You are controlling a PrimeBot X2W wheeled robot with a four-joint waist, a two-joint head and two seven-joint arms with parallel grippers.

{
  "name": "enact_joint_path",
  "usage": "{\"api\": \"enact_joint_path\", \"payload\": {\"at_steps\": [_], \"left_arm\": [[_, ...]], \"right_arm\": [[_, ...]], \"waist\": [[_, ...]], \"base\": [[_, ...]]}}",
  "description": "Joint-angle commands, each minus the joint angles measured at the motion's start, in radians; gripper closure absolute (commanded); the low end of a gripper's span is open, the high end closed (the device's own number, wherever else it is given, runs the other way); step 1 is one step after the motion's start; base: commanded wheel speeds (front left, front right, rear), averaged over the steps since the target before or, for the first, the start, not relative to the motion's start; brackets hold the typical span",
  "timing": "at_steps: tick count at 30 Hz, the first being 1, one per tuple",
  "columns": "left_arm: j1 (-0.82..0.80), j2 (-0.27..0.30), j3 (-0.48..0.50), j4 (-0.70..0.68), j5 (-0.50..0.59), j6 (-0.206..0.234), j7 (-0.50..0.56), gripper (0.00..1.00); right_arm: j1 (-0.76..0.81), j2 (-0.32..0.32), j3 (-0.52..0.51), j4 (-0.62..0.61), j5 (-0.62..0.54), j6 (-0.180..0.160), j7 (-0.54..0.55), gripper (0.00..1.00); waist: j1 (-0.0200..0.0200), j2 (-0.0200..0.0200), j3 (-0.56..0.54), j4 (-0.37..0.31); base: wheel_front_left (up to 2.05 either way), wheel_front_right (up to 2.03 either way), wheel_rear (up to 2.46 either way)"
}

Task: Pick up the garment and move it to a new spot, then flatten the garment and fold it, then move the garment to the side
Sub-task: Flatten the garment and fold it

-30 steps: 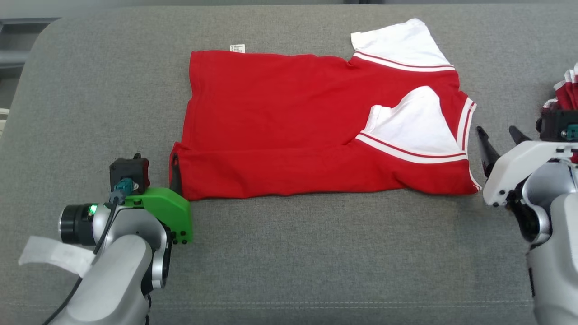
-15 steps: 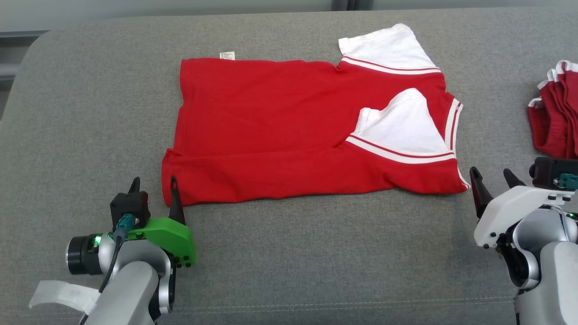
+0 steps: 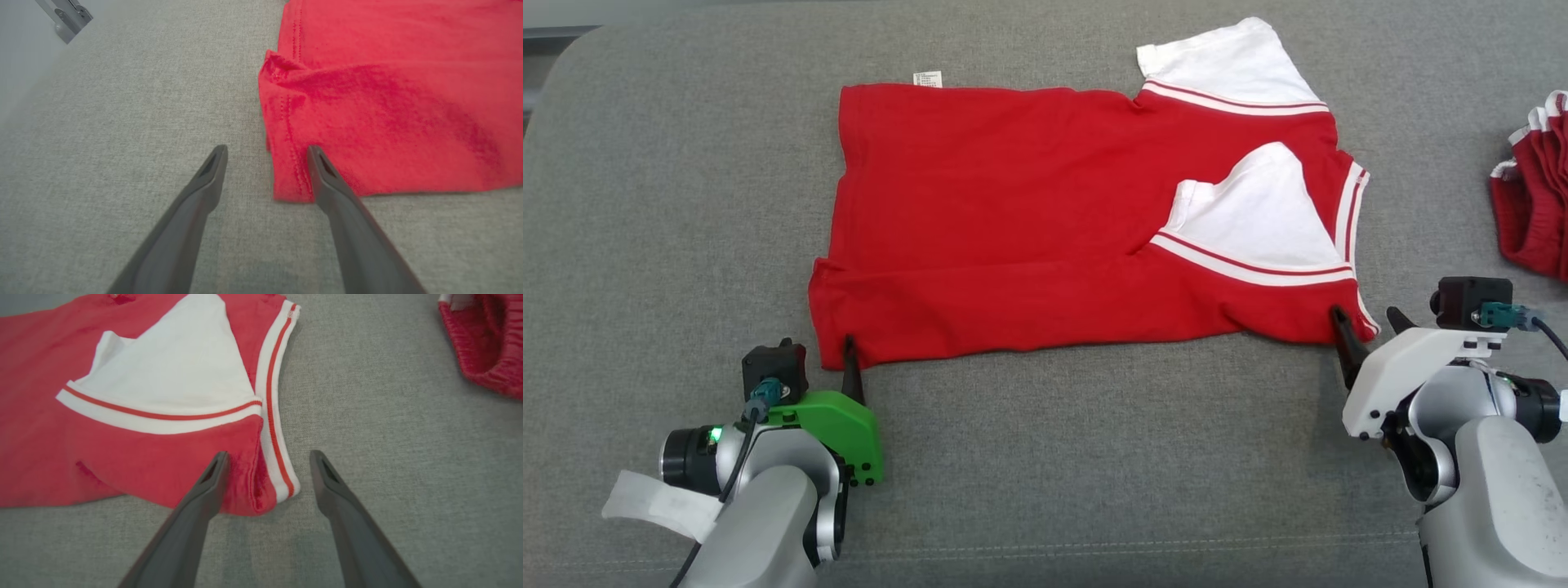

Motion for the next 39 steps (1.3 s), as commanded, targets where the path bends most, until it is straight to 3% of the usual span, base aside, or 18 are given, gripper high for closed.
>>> {"api": "enact_joint_path", "payload": {"at_steps": [1,5,7,8,9,10,11,12,13,25,39], "left_arm": [[-0.011,-0.004,0.001,0.012,-0.009,-0.009,-0.007,0.00],[-0.018,-0.027,-0.005,0.053,-0.022,-0.029,-0.006,0.00],[-0.018,-0.037,-0.006,0.071,-0.032,-0.047,-0.003,0.00],[-0.019,-0.042,-0.005,0.076,-0.035,-0.057,-0.007,0.00],[-0.020,-0.046,-0.007,0.081,-0.038,-0.069,-0.006,0.00],[-0.022,-0.047,-0.010,0.089,-0.044,-0.081,-0.002,0.00],[-0.023,-0.049,-0.010,0.097,-0.049,-0.093,0.000,0.18],[-0.027,-0.050,-0.009,0.103,-0.053,-0.100,-0.002,0.69],[-0.030,-0.051,-0.009,0.106,-0.058,-0.111,-0.006,1.00],[0.008,-0.045,0.025,0.127,-0.113,-0.159,-0.033,1.00],[0.160,0.016,0.030,0.012,-0.142,-0.122,-0.017,1.00]], "right_arm": [[-0.006,-0.002,0.001,0.011,-0.003,-0.001,0.000,0.00],[-0.006,-0.002,0.006,0.051,-0.002,-0.001,0.017,0.00],[-0.002,-0.002,0.009,0.063,0.004,-0.001,0.023,0.22],[-0.001,-0.002,0.009,0.067,0.005,0.000,0.021,0.28],[0.000,-0.002,0.008,0.074,0.006,-0.001,0.023,0.56],[0.000,-0.002,0.009,0.079,0.007,-0.001,0.027,0.69],[-0.002,-0.002,0.010,0.082,0.004,-0.001,0.026,0.82],[-0.004,-0.002,0.011,0.086,0.000,-0.001,0.026,1.00],[-0.005,-0.002,0.014,0.089,-0.001,-0.001,0.028,1.00],[0.038,-0.002,0.034,0.062,0.057,-0.001,0.034,1.00],[0.235,-0.003,0.000,-0.160,0.072,-0.001,0.179,1.00]], "waist": [[0.0000,-0.0001,0.003,0.003],[0.0000,-0.0001,0.008,0.008],[0.0000,-0.0001,0.008,0.009],[0.0000,-0.0001,0.008,0.009],[0.0000,-0.0001,0.009,0.009],[0.0000,-0.0001,0.009,0.008],[0.0000,-0.0001,0.008,0.007],[0.0000,-0.0001,0.008,0.006],[0.0000,-0.0001,0.007,0.005],[0.0000,-0.0001,-0.050,0.001],[0.0000,-0.0001,-0.132,-0.008]], "base": [[0.00,0.00,0.00],[0.00,0.00,0.00],[0.00,0.00,0.00],[0.00,0.00,0.00],[0.00,0.00,0.00],[0.00,0.00,0.00],[0.00,0.00,0.00],[0.00,0.00,0.00],[0.00,0.00,0.00],[0.00,0.00,0.00],[0.00,0.00,0.00]]}}
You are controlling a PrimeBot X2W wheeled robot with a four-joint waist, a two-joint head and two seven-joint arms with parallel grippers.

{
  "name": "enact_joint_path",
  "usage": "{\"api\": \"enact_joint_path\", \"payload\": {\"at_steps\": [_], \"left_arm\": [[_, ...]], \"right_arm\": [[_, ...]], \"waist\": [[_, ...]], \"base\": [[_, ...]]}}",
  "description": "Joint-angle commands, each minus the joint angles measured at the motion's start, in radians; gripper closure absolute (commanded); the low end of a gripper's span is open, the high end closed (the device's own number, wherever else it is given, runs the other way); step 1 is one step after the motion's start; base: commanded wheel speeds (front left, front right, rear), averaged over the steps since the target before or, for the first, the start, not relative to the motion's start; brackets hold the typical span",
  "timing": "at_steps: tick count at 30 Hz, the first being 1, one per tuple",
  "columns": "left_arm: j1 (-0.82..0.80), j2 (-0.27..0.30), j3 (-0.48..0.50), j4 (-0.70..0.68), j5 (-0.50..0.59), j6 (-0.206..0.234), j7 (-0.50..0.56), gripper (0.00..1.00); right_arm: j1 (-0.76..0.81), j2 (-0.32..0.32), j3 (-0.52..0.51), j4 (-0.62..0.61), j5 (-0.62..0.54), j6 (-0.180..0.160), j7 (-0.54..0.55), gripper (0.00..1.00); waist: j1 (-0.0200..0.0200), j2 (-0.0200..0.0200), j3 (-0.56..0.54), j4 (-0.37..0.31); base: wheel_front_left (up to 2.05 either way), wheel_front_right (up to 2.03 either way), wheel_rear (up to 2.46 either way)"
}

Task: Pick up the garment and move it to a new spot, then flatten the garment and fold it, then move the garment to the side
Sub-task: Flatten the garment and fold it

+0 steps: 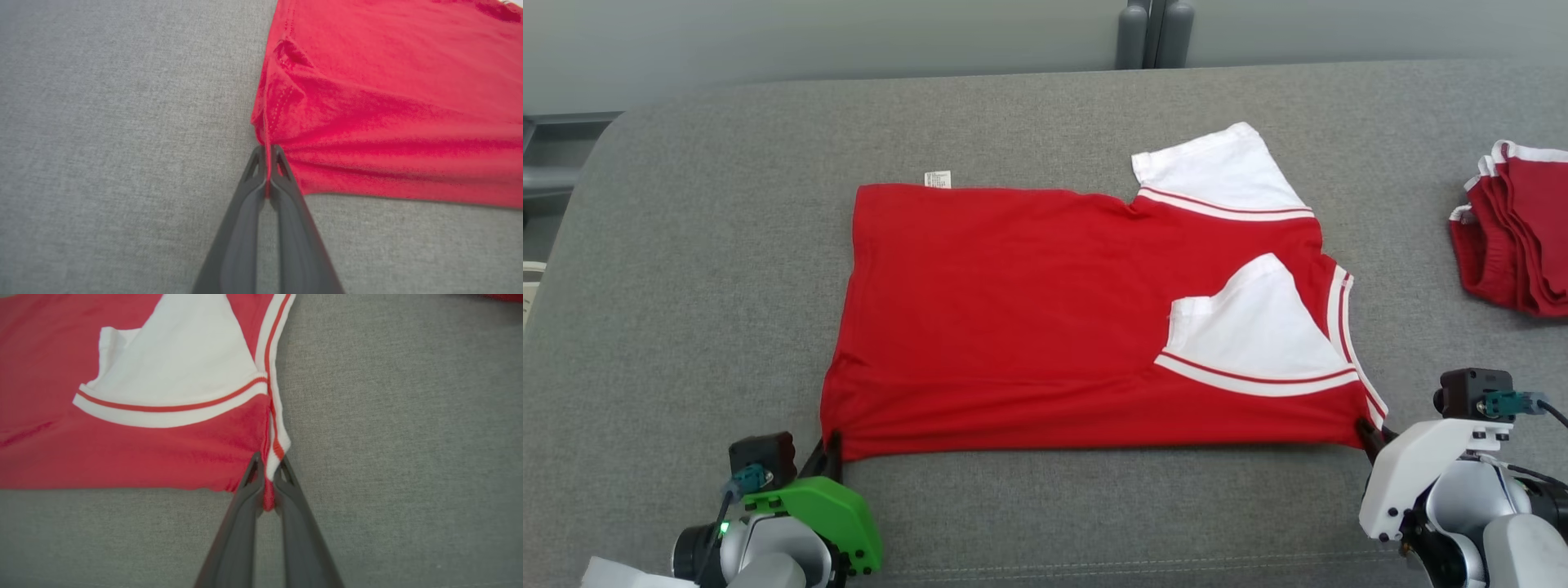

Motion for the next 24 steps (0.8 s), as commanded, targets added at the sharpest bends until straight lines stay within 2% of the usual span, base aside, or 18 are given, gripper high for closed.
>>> {"api": "enact_joint_path", "payload": {"at_steps": [1,6,7,8,9,13,18,20,24], "left_arm": [[0.029,0.018,0.000,-0.009,-0.003,0.015,0.005,1.00],[0.078,0.034,0.002,-0.056,-0.011,0.046,0.013,1.00],[0.085,0.035,0.001,-0.065,-0.011,0.049,0.014,1.00],[0.092,0.037,-0.001,-0.075,-0.010,0.054,0.013,0.67],[0.097,0.038,-0.003,-0.083,-0.008,0.056,0.014,0.00],[0.120,0.038,0.008,-0.115,-0.010,0.070,-0.016,0.00],[0.150,0.029,0.066,-0.170,0.012,0.100,-0.072,0.00],[0.165,0.026,0.099,-0.211,0.031,0.106,-0.079,0.00],[0.222,0.013,0.200,-0.353,0.137,0.115,-0.079,0.00]], "right_arm": [[0.026,-0.005,-0.015,-0.016,-0.011,-0.002,0.010,1.00],[0.069,-0.005,-0.028,-0.043,-0.002,-0.002,0.022,1.00],[0.074,-0.005,-0.028,-0.043,0.000,-0.002,0.020,0.46],[0.078,-0.005,-0.032,-0.037,0.010,-0.002,0.020,0.00],[0.081,-0.005,-0.026,-0.033,0.011,-0.002,0.016,0.00],[0.086,-0.004,-0.008,-0.010,0.024,-0.001,-0.018,0.00],[0.090,-0.004,0.012,0.005,0.037,-0.001,-0.150,0.00],[0.093,-0.003,0.030,0.009,0.044,-0.001,-0.210,0.00],[0.099,-0.004,0.070,0.021,0.048,-0.001,-0.327,0.00]], "waist": [[0.0000,0.0000,-0.011,-0.006],[0.0000,0.0000,-0.018,-0.009],[0.0000,0.0000,-0.018,-0.008],[0.0000,0.0000,-0.018,-0.008],[0.0000,0.0000,-0.018,-0.007],[0.0000,0.0000,-0.028,-0.003],[0.0000,0.0000,-0.058,0.006],[0.0000,0.0000,-0.074,0.010],[0.0000,0.0000,-0.114,0.017]], "base": [[0.00,0.00,0.00],[0.00,0.00,0.00],[0.00,0.00,0.00],[0.00,0.00,0.00],[0.00,0.00,0.00],[0.00,0.00,0.00],[0.00,0.00,0.00],[0.00,0.00,0.00],[0.00,0.00,0.00]]}}
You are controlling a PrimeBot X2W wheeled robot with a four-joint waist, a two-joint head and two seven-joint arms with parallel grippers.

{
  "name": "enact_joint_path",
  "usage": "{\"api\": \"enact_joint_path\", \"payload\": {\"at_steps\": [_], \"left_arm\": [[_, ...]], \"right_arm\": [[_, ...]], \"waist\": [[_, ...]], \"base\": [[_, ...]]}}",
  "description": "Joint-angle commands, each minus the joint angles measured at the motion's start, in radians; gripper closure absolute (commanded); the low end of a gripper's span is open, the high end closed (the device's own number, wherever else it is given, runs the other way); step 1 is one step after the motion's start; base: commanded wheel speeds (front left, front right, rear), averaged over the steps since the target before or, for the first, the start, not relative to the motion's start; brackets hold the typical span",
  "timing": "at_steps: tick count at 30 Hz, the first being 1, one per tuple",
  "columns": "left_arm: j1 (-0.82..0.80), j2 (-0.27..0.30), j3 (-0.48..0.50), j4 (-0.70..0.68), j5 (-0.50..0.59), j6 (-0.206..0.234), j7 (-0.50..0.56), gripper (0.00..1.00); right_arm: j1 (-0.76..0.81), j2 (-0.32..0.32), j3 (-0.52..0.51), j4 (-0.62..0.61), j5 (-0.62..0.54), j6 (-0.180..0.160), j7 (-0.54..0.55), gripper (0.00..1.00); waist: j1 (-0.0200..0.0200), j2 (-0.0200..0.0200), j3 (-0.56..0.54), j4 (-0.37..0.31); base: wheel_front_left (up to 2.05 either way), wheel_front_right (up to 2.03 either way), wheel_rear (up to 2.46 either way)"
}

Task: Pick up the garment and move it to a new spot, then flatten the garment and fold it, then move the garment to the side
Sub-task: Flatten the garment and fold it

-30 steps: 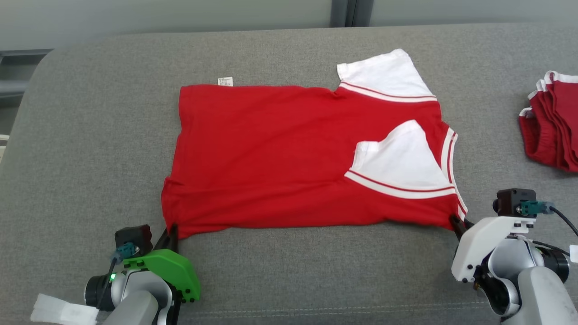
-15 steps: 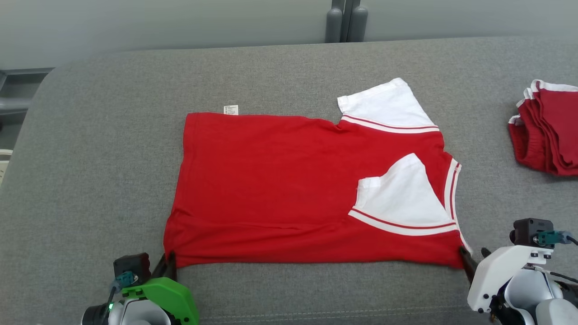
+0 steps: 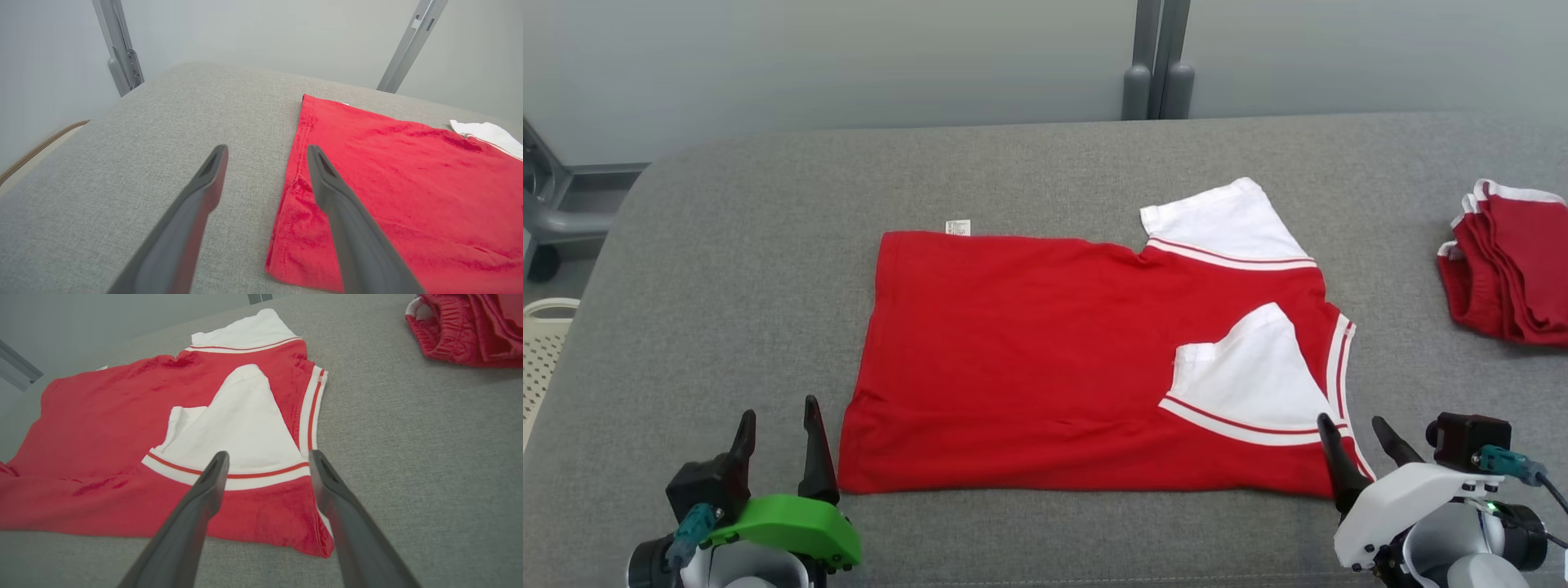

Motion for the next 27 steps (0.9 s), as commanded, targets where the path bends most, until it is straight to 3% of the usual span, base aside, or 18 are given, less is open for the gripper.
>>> {"api": "enact_joint_path", "payload": {"at_steps": [1,6,14,27], "left_arm": [[0.049,-0.012,0.037,-0.050,0.045,0.001,-0.002,0.00],[0.115,-0.037,0.096,-0.163,0.150,-0.041,-0.002,0.00],[0.158,-0.035,0.086,-0.168,0.230,-0.140,-0.002,0.00],[0.192,-0.040,0.090,-0.156,0.257,-0.220,-0.002,0.00]], "right_arm": [[0.016,-0.003,0.019,0.005,0.000,-0.001,-0.045,0.00],[0.011,-0.003,0.051,0.014,-0.002,-0.001,-0.157,0.00],[-0.015,-0.003,0.066,0.043,0.009,-0.001,-0.317,0.00],[-0.021,-0.002,0.103,0.128,-0.026,-0.001,-0.393,0.00]], "waist": [[0.0000,-0.0001,-0.039,0.008],[0.0000,-0.0001,-0.075,0.015],[0.0000,-0.0001,-0.122,0.014],[0.0000,-0.0001,-0.144,0.001]], "base": [[0.00,0.00,0.00],[0.00,0.00,0.00],[0.00,0.00,0.00],[0.00,0.00,0.00]]}}
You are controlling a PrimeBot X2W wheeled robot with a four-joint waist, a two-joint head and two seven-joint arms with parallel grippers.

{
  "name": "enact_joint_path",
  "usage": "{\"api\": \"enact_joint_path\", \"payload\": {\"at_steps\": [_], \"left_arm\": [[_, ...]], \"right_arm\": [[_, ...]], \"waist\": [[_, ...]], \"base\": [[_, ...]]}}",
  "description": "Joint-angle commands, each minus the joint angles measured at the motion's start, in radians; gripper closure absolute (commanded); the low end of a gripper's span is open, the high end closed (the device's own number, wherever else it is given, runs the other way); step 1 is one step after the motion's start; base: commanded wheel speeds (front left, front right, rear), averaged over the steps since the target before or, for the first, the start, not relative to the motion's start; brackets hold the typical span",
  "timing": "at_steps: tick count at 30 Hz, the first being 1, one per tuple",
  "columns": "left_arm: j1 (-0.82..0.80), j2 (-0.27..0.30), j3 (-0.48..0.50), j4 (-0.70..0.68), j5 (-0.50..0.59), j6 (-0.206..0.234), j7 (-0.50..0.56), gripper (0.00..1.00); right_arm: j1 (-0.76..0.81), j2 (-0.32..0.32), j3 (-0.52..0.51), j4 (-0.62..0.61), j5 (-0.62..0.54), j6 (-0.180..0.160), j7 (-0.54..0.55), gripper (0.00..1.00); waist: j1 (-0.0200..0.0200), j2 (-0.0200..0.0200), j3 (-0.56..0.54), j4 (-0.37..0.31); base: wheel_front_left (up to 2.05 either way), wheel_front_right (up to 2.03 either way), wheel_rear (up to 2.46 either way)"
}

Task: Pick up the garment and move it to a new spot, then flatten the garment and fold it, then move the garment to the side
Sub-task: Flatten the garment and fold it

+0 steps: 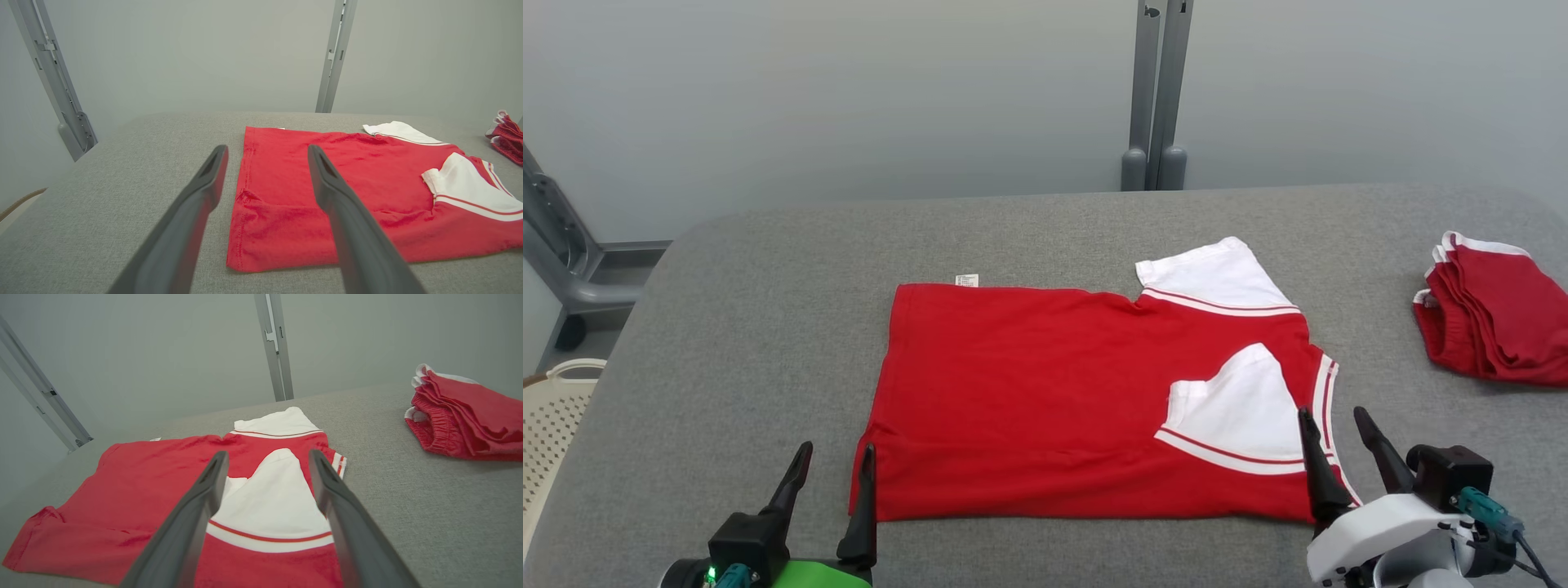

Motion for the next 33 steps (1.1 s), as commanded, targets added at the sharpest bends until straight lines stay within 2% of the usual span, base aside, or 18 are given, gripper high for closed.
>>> {"api": "enact_joint_path", "payload": {"at_steps": [1,11,16,21,22,24,26,33], "left_arm": [[0.014,0.000,0.005,0.002,0.006,-0.007,0.000,0.00],[-0.012,-0.004,0.007,0.030,0.012,-0.034,0.003,0.00],[-0.086,-0.003,-0.008,0.062,0.012,-0.047,0.054,0.00],[-0.191,0.005,-0.031,0.104,-0.010,-0.079,0.179,0.00],[-0.191,0.005,-0.031,0.104,-0.010,-0.079,0.179,0.00],[-0.265,0.006,-0.041,0.132,-0.015,-0.094,0.251,0.00],[-0.290,0.003,-0.043,0.145,-0.022,-0.097,0.275,0.00],[-0.519,-0.016,-0.050,0.248,-0.039,-0.103,0.448,0.00]], "right_arm": [[-0.011,-0.003,0.002,0.005,-0.004,-0.001,-0.006,0.00],[-0.043,-0.002,-0.008,0.021,0.022,-0.001,0.010,0.00],[-0.092,-0.002,-0.024,0.017,0.013,-0.001,0.058,0.00],[-0.167,-0.002,0.001,0.022,0.005,-0.001,0.236,0.00],[-0.167,-0.002,0.001,0.022,0.005,-0.001,0.236,0.00],[-0.217,-0.003,0.002,0.012,0.005,-0.001,0.363,0.00],[-0.236,-0.002,0.006,0.009,0.002,-0.001,0.405,0.00],[-0.402,-0.002,0.017,-0.011,0.003,0.000,0.716,0.00]], "waist": [[0.0000,0.0000,0.001,-0.001],[0.0000,0.0000,0.022,-0.005],[0.0000,0.0000,0.041,0.000],[0.0000,0.0000,0.068,-0.003],[0.0000,0.0000,0.068,-0.003],[0.0000,0.0000,0.089,-0.006],[0.0000,0.0000,0.098,-0.007],[0.0000,0.0000,0.218,-0.025]], "base": [[0.00,0.00,0.00],[0.00,0.00,0.00],[0.00,0.00,0.00],[0.00,0.00,0.00],[0.00,0.00,0.00],[0.00,0.00,0.00],[0.00,0.00,0.00],[0.00,0.00,0.00]]}}
